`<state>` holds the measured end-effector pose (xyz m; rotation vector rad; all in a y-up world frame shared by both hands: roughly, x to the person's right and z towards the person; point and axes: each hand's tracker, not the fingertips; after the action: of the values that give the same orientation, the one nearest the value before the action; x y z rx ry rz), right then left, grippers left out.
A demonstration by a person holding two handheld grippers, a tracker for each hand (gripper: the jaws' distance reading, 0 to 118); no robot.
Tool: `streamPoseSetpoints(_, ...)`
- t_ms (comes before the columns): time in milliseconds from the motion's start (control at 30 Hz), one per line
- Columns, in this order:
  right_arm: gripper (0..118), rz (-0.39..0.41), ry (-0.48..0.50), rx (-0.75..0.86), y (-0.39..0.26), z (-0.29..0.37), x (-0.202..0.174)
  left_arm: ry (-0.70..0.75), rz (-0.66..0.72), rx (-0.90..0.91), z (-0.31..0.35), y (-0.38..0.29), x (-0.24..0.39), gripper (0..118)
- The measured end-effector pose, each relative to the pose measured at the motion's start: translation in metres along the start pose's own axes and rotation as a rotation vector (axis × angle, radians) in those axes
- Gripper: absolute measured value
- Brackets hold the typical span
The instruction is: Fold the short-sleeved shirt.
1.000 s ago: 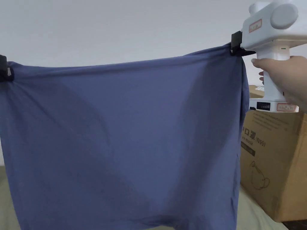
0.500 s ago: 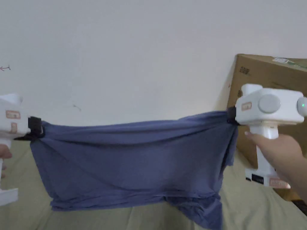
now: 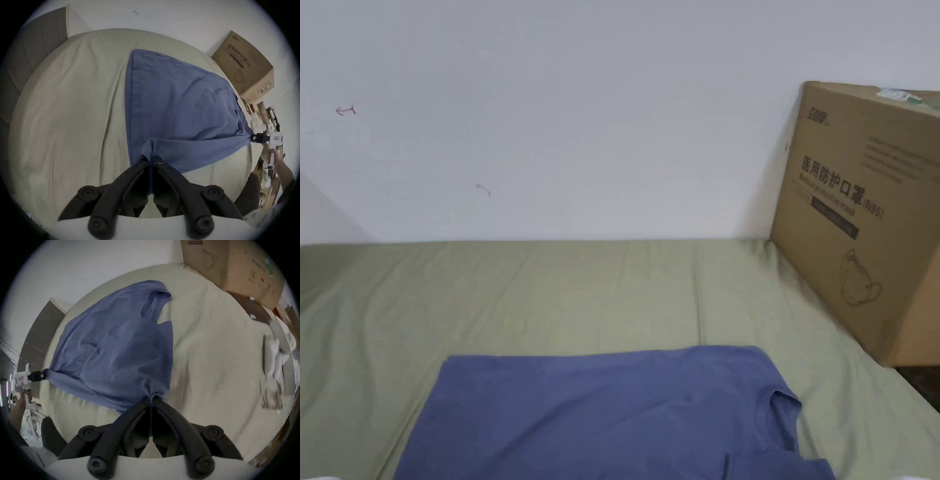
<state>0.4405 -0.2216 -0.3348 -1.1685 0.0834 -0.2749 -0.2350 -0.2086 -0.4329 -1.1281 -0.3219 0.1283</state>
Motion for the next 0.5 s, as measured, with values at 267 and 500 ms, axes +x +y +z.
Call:
streamPoseSetpoints(267, 0, 0.03, -0.06, -0.134, -0.074, 0.034, -0.008, -0.002, -0.111, -0.17, 0.037, -0.067, 0.022, 3)
streamPoseSetpoints(500, 23, 0.098, -0.104, -0.105, -0.086, 0.049, -0.023, 0.064, -0.127, -0.151, 0.069, -0.087, 0.018, 58)
